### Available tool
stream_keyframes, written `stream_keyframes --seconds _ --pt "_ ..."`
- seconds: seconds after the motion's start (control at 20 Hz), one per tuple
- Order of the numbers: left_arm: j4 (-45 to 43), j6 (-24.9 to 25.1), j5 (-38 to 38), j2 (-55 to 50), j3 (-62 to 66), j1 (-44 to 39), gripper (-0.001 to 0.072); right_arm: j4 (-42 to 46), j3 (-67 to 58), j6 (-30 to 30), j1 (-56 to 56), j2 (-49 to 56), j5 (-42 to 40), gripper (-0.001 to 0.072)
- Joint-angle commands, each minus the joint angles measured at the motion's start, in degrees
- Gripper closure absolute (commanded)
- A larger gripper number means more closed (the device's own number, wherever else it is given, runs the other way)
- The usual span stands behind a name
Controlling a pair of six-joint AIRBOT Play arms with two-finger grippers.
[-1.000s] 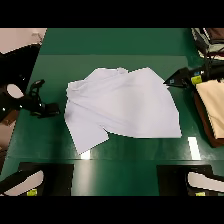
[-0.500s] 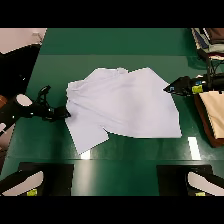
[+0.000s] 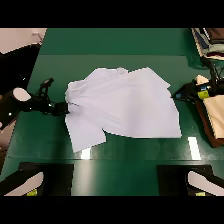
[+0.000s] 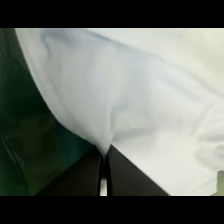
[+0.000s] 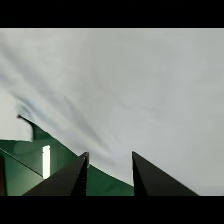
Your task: Fold the shirts.
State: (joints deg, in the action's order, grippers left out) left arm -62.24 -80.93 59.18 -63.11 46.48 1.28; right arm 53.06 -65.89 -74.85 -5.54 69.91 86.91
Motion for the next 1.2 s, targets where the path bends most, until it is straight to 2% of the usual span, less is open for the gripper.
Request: stream_keyframes --seconds 0.0,0.1,0.15,0.2,0.25,0.6,0.9,0.95,1.05,1.15 --pt "-0.55 0.42 2.01 5.22 1.90 -0.11 0.0684 13.03 1.29 -4.42 -3.15 -0.37 3.48 0.0387" --pt "-0.57 0.42 3.06 6.03 1.90 -0.11 0.0684 12.94 6.88 -4.44 -6.10 -2.51 0.98 0.0386" --pt "-0.55 0.39 3.43 6.03 1.90 -0.11 0.0684 12.96 10.86 -4.50 -7.50 -4.13 -0.37 0.0362" --pt "-0.52 0.42 3.37 6.03 1.90 -0.11 0.0684 12.92 14.67 -4.92 -9.03 -5.62 -1.27 0.0247" --pt "-0.52 0.39 3.26 6.03 1.90 -0.11 0.0684 12.92 18.29 -5.77 -10.54 -6.88 -1.68 0.0189" --pt "-0.31 0.39 2.97 6.03 1.90 -0.11 0.0684 12.33 35.26 -9.35 -15.13 -12.11 -6.08 0.0233" --pt "-0.28 0.39 2.99 6.03 1.90 -0.11 0.0684 5.03 37.03 -9.79 -9.97 -8.52 -16.06 0.0239" --pt "-0.28 0.39 2.99 6.03 1.90 -0.11 0.0684 4.96 36.20 -9.81 -8.72 -8.09 -17.51 0.0302" --pt "-0.31 0.39 2.99 6.03 1.90 -0.11 0.0684 5.11 34.38 -10.62 -6.14 -7.28 -18.88 0.0312" --pt "-0.31 0.39 3.48 6.03 1.90 -0.11 0.0684 5.62 32.72 -10.49 -3.74 -6.78 -19.15 0.0633"
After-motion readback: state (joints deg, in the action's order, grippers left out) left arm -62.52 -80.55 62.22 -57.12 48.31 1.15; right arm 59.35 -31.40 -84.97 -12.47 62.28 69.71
